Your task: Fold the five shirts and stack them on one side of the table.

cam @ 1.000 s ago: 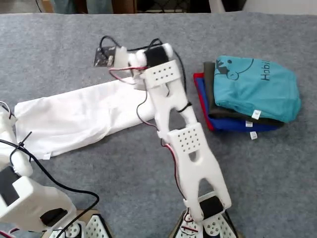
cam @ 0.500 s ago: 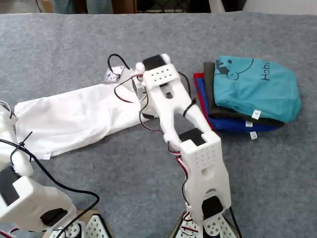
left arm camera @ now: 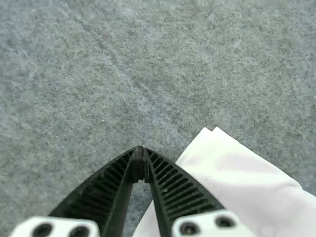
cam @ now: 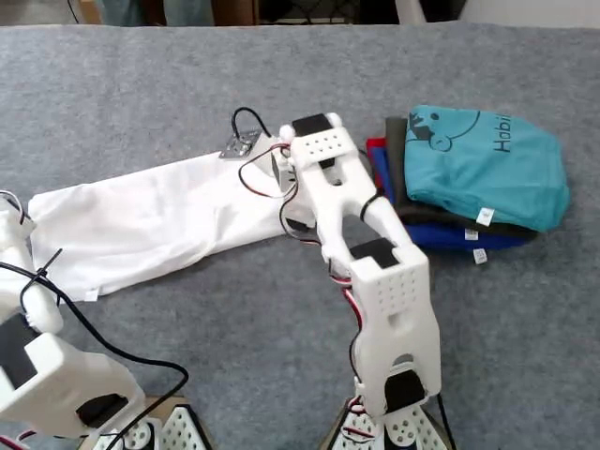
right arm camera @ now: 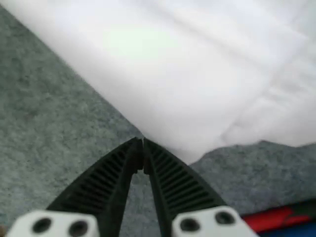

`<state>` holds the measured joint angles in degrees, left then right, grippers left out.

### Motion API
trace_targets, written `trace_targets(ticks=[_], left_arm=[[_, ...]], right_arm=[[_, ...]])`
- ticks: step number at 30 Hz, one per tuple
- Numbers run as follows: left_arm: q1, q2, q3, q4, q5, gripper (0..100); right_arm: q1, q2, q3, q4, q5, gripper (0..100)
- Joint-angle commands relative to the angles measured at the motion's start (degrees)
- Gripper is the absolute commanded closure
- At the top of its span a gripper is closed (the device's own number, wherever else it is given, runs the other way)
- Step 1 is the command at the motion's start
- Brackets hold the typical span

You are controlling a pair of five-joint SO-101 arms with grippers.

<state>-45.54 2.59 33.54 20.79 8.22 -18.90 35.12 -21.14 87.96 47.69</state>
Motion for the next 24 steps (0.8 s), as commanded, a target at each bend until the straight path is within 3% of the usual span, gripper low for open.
trace_targets(ticks=[1, 7, 11, 14, 17, 24], left_arm=[[1.1, -1.1, -5.6, 4.3, 0.3, 97], [3.4, -6.2, -21.5, 28.0, -1.8, 96], [4.4, -7.6, -27.2, 39.6, -2.9, 84], [4.1, -7.5, -27.7, 46.8, -3.4, 78], [3.4, -7.5, -24.7, 48.9, -5.2, 74], [3.0, -1.7, -23.0, 48.8, -17.0, 73]], right_arm=[[-1.2, -10.4, -4.4, 2.0, -0.4, 98.3], [-2.9, -20.9, -9.9, 2.2, -1.6, 98.3], [-2.9, -26.0, -10.0, 2.1, -10.7, 98.3], [-4.2, -28.5, -9.3, 2.2, -10.6, 98.3], [-6.3, -30.0, -8.3, 1.6, -10.3, 98.3], [-10.1, -30.6, -7.4, -0.2, -10.4, 98.3]])
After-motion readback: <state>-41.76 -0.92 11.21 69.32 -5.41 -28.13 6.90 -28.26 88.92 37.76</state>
